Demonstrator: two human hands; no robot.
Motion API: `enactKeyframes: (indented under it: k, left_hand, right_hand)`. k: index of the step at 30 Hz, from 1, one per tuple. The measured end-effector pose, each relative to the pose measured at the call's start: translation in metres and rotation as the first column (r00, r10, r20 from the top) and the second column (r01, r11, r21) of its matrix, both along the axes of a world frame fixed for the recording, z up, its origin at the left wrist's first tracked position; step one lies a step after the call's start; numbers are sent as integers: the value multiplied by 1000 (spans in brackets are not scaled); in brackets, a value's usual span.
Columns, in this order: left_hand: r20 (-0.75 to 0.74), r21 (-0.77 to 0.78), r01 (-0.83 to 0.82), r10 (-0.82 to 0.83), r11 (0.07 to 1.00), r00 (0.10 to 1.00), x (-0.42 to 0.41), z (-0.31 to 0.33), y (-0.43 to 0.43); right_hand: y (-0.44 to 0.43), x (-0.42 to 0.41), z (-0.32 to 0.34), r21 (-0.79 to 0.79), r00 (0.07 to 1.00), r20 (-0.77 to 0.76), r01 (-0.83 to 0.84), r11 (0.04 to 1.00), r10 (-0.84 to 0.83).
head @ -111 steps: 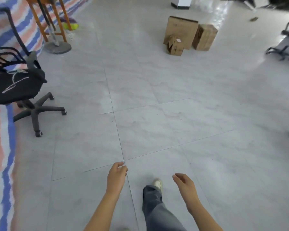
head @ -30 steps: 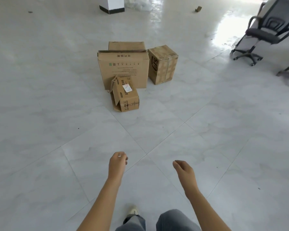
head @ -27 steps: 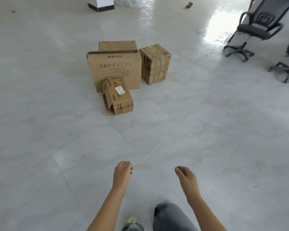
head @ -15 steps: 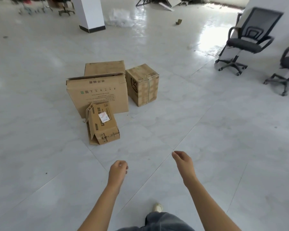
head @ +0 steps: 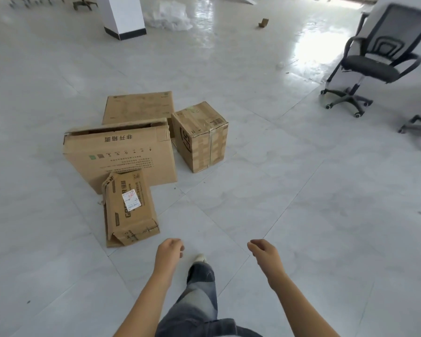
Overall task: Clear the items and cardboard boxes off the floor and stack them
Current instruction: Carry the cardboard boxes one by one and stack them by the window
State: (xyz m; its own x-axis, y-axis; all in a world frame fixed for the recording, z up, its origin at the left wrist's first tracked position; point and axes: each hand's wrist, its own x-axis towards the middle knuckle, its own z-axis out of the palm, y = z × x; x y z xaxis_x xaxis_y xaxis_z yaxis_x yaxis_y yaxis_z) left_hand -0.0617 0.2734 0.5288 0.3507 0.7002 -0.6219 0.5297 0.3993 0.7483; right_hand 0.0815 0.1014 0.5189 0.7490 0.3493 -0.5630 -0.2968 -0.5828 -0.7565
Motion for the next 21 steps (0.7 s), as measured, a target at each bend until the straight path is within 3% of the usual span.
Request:
enactKeyframes:
  k: [8, 13, 21]
  left_hand:
    - [143, 86, 37, -49, 996, 988, 155, 34, 134]
    - [12, -88, 198, -198, 976, 980, 184, 5, 144]
    - [-68, -22, 67, -68, 998, 995, 289, -15, 246]
  right_hand:
    - [119, 119, 26, 4, 998, 44, 34, 999, -34]
    - [158, 159, 18, -68, 1000, 11, 7, 998, -6]
    - [269, 289, 2, -52, 993, -4, -118, 992, 118]
